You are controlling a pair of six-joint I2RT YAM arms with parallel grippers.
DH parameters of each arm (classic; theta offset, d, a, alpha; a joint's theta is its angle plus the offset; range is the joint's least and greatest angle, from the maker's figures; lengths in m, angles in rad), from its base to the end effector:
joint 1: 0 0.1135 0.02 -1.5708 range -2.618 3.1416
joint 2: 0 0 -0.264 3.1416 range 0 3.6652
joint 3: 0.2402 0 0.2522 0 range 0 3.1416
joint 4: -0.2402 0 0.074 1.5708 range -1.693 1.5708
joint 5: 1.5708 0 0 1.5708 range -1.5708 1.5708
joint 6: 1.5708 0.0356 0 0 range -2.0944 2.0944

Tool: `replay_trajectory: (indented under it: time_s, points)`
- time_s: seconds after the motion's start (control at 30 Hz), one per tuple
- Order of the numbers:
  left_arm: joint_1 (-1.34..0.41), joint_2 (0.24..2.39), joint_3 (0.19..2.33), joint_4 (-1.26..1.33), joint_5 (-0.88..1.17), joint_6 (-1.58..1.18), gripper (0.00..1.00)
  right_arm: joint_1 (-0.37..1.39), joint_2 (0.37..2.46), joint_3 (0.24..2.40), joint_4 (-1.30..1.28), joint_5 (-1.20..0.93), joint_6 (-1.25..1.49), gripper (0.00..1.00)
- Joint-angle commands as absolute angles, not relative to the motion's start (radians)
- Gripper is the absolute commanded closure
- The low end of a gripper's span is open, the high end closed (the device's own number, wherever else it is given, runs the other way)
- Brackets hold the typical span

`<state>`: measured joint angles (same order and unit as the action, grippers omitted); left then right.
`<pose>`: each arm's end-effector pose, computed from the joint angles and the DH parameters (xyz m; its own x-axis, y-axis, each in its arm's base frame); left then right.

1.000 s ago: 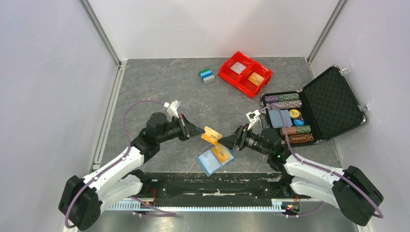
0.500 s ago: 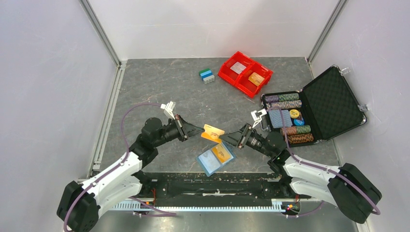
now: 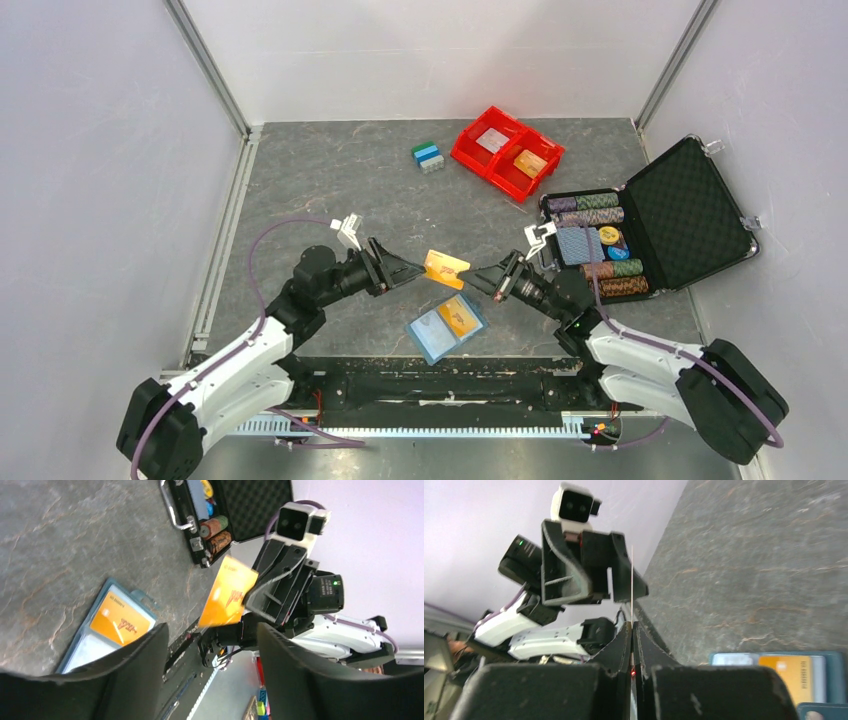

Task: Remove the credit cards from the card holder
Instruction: Place the credit card in the storage box.

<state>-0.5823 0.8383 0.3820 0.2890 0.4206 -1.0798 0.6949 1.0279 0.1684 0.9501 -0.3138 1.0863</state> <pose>0.1547 -0.1193 0.2380 -0.8048 -0.4339 -0.4050 0.2726 0.3358 -0.9016 0.1438 0.1342 0.2029 -0.7155 0.4993 -0.4886 -0.4551 0.1973 0.8683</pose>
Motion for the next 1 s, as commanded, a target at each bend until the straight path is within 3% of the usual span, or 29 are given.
replay_trajectory:
  time_s: [0.0,0.1,0.33,0.53,0.97]
  points:
    - [-0.582,0.799,0.439,0.117,0.385,-0.977,0.20,0.619,0.970,0.261,0.776,-0.294,0.984,1.00]
    - [-0.581,0.772,0.486,-0.024,0.348,-0.870,0.01,0.544,0.951,0.346,0.625,-0.297,0.895,1.00]
    - [-0.582,0.808,0.685,-0.395,0.244,-0.595,0.00,0.308,1.038,0.606,0.248,-0.287,0.672,1.00]
    - [-0.580,0.885,0.820,-0.580,0.166,-0.442,0.00,0.121,1.246,0.814,0.123,-0.300,0.596,1.00]
    - [-0.580,0.858,0.824,-0.642,0.138,-0.403,0.00,0.029,1.712,1.310,-0.114,-0.130,0.621,1.00]
